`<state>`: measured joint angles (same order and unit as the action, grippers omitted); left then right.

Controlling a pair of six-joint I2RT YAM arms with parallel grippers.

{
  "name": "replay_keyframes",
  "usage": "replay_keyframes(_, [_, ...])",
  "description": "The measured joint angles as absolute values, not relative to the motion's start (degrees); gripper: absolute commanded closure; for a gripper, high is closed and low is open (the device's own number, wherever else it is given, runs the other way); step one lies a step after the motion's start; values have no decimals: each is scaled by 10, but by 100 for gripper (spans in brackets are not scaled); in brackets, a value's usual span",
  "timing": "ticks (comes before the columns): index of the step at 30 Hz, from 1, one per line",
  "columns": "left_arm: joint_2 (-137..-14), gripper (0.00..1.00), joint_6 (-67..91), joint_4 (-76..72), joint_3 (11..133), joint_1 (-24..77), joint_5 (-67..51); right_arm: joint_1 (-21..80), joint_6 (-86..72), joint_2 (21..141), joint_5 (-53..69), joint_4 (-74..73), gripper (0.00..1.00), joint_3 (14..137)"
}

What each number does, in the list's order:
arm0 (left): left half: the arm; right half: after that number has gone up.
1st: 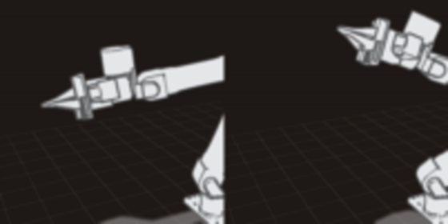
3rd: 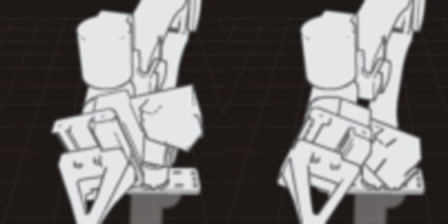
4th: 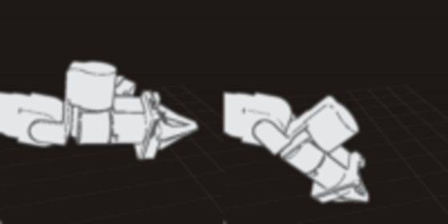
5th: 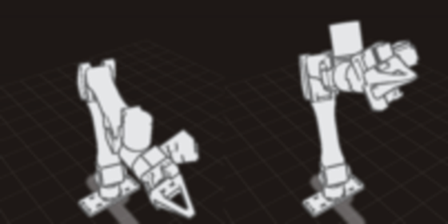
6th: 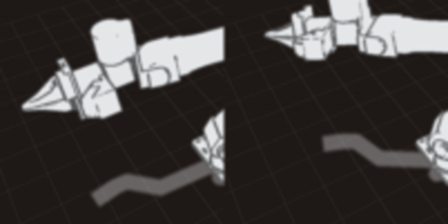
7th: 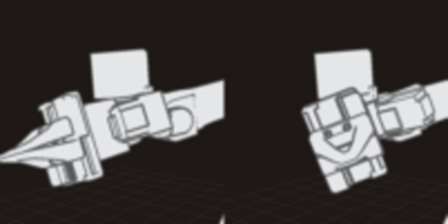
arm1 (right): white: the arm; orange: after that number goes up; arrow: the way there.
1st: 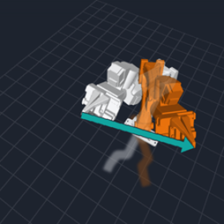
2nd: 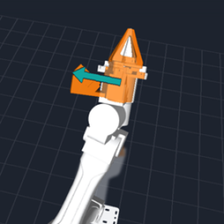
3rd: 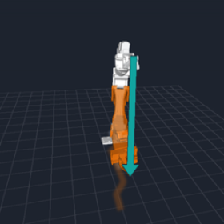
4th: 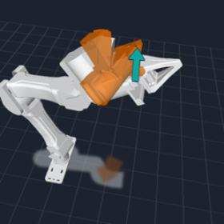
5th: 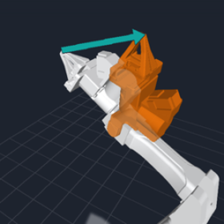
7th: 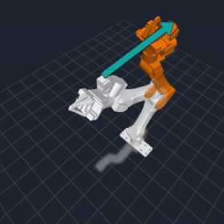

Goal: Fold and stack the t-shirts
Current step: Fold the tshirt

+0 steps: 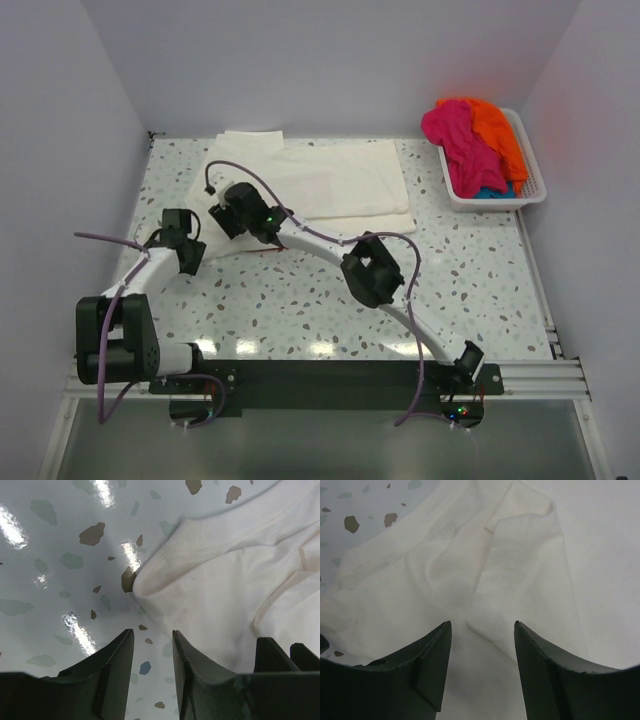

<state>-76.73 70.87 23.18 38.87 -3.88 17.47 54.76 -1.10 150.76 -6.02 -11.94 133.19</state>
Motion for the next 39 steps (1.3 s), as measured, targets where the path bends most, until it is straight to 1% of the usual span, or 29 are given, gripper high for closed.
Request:
replay_keyframes(4, [-758,58,703,232,389,-45,170,552,3,1541,-77,-113,45,1380])
replay_keyframes(7, [-755,58,695,233,389,-50,167,553,7,1549,-84,-111,46,1381])
replay_keyframes(13, [-752,58,682,234,393,-60,162,553,11,1566,-94,-111,53,1386])
replay_keyframes(14, [-752,58,680,234,395,-61,160,553,11,1568,-95,-110,58,1386])
replay_keyframes(17, [-750,58,676,234,397,-67,156,553,11,1569,-96,-107,66,1386])
replay_keyframes(18, [-749,58,673,234,397,-68,155,553,11,1569,-98,-106,71,1386])
replay_keyframes(20, [-748,58,668,234,397,-72,153,553,12,1569,-100,-102,76,1386])
replay_keyframes(21, [-747,58,666,234,397,-74,152,553,12,1569,-101,-99,80,1386])
replay_keyframes(24, [-746,58,663,234,397,-79,152,553,11,1569,-108,-88,85,1386])
replay_keyframes(30, [-746,58,655,233,397,-88,152,552,11,1569,-110,-80,88,1386])
replay_keyframes(39, [-773,57,648,228,397,-90,144,529,10,1569,-109,-71,87,1386])
